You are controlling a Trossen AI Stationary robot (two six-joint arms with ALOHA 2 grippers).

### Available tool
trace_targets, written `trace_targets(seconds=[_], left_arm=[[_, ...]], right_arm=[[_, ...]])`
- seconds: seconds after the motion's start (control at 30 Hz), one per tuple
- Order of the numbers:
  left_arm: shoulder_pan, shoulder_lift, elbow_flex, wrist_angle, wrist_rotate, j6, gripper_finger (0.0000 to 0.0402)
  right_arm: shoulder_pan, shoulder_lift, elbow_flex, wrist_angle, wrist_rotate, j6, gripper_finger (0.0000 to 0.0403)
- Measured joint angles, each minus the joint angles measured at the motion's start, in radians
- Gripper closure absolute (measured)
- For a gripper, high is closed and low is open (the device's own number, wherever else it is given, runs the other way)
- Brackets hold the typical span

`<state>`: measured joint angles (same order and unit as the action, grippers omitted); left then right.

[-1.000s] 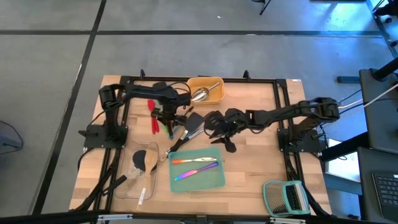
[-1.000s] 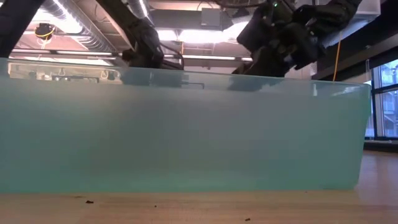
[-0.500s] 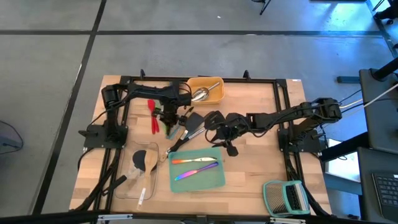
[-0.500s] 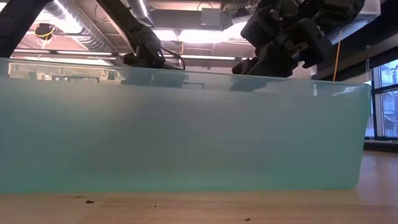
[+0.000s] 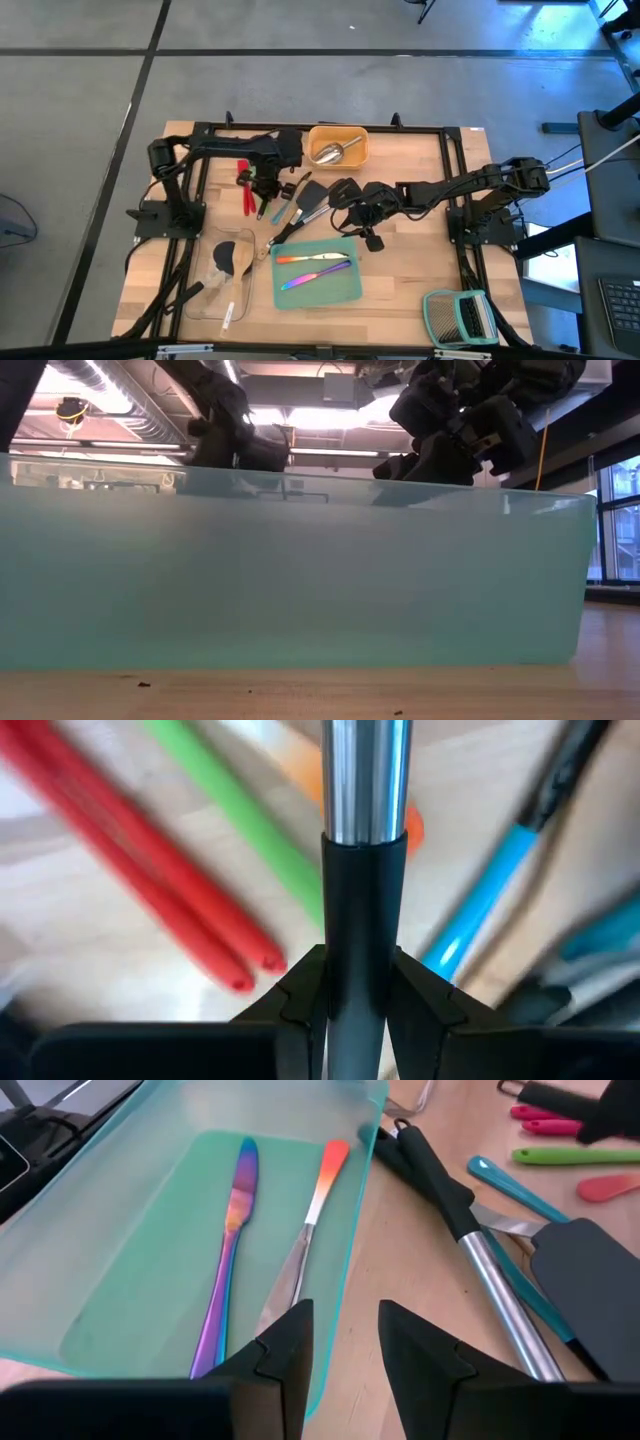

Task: Pick & Place Kitchen Items
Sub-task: Put the black spatula into the transparent bin

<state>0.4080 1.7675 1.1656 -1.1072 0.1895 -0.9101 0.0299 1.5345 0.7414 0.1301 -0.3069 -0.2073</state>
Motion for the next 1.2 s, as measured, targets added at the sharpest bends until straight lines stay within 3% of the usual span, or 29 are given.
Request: trace_targets(seconds=[0.27, 0.43, 0.53, 0.7, 0.87, 0.97, 1.07, 1.13, 1.2], left_arm=[[-0.022, -0.224, 0.0, -0.077, 0.07, -0.082, 0.0333], [-0.09, -0.397, 0.001, -0.036, 0.186, -0.158, 0.0333], [-0.14, -0.476, 0.002, 0.017, 0.191, -0.222, 0.0333], [-0.214, -0.55, 0.002, 0.122, -0.011, -0.28, 0.0333], [-0.316, -0.566, 0.002, 0.358, -0.176, -0.156, 0.0333], [-0.383, -0.566, -0.001, 0.441, -0.251, -0.078, 0.0333], [-0.43, -0.57, -0.076, 0.577, -0.26, -0.054, 0.0333], [-0.446, -0.587, -0.159, 0.657, -0.205, -0.069, 0.0333], [-0.454, -0.606, -0.255, 0.79, -0.148, -0.105, 0.0333]], right_arm=[[0.0, 0.0, 0.0, -0.001, 0.0, -0.018, 0.0284], [0.0, 0.0, 0.0, -0.009, -0.001, -0.018, 0.0284], [0.002, 0.0, 0.0, -0.009, -0.003, -0.002, 0.0284], [0.027, 0.0, 0.0, 0.005, -0.008, 0.013, 0.0284], [0.07, 0.004, 0.0, 0.069, -0.008, 0.014, 0.0284], [0.113, 0.003, 0.0, 0.079, -0.009, -0.075, 0.0284], [0.173, 0.001, 0.0, 0.078, -0.011, -0.257, 0.0284], [0.22, 0.001, -0.001, 0.088, 0.005, -0.389, 0.0284], [0.276, 0.001, -0.001, 0.15, 0.109, -0.46, 0.0284]])
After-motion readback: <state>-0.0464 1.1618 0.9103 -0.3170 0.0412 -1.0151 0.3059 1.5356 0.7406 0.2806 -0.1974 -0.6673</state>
